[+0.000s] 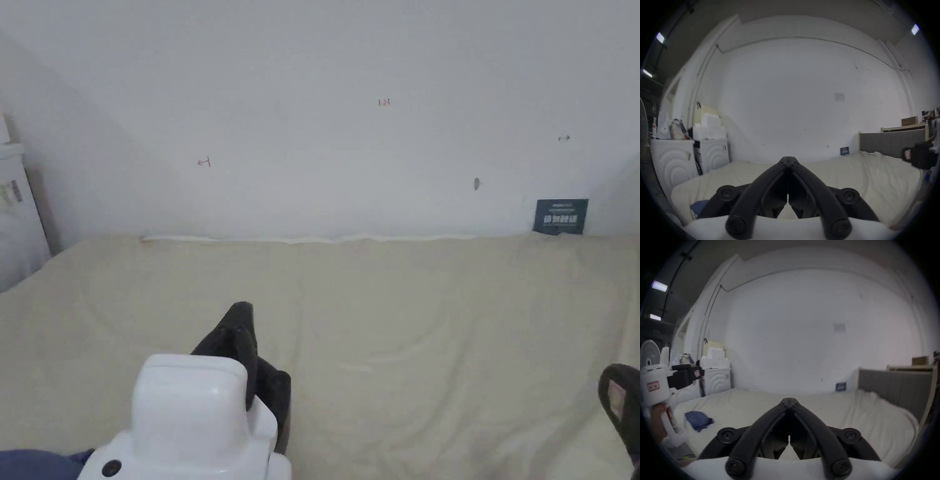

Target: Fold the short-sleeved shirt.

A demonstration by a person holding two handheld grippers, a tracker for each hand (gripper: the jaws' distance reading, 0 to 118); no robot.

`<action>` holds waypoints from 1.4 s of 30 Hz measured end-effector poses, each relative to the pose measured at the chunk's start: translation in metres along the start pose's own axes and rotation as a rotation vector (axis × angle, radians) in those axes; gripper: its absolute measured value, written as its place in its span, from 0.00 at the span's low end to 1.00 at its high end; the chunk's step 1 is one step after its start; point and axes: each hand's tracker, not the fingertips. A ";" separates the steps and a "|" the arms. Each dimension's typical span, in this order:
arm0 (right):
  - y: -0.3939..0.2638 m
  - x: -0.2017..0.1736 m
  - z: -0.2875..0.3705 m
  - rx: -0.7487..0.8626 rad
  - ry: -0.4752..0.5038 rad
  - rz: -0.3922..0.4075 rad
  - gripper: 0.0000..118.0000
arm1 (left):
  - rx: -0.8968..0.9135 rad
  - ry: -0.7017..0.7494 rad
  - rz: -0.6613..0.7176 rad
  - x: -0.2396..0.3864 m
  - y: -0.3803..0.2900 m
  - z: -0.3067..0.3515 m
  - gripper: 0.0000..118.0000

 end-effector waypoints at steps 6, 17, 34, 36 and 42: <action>-0.020 -0.001 0.000 0.002 -0.170 0.020 0.00 | -0.053 0.094 -0.010 0.012 -0.015 0.009 0.00; -0.056 0.005 0.009 -0.093 -0.246 0.018 0.00 | -0.152 0.096 -0.046 0.023 -0.047 0.021 0.00; -0.048 0.003 0.025 -0.062 -0.213 0.064 1.00 | -0.138 0.037 -0.038 0.019 -0.043 0.028 1.00; -0.049 0.003 0.023 -0.085 -0.218 0.082 1.00 | -0.139 0.035 -0.041 0.019 -0.041 0.025 1.00; -0.045 0.004 0.030 -0.068 -0.235 0.054 1.00 | -0.148 -0.013 0.032 0.011 -0.031 0.027 1.00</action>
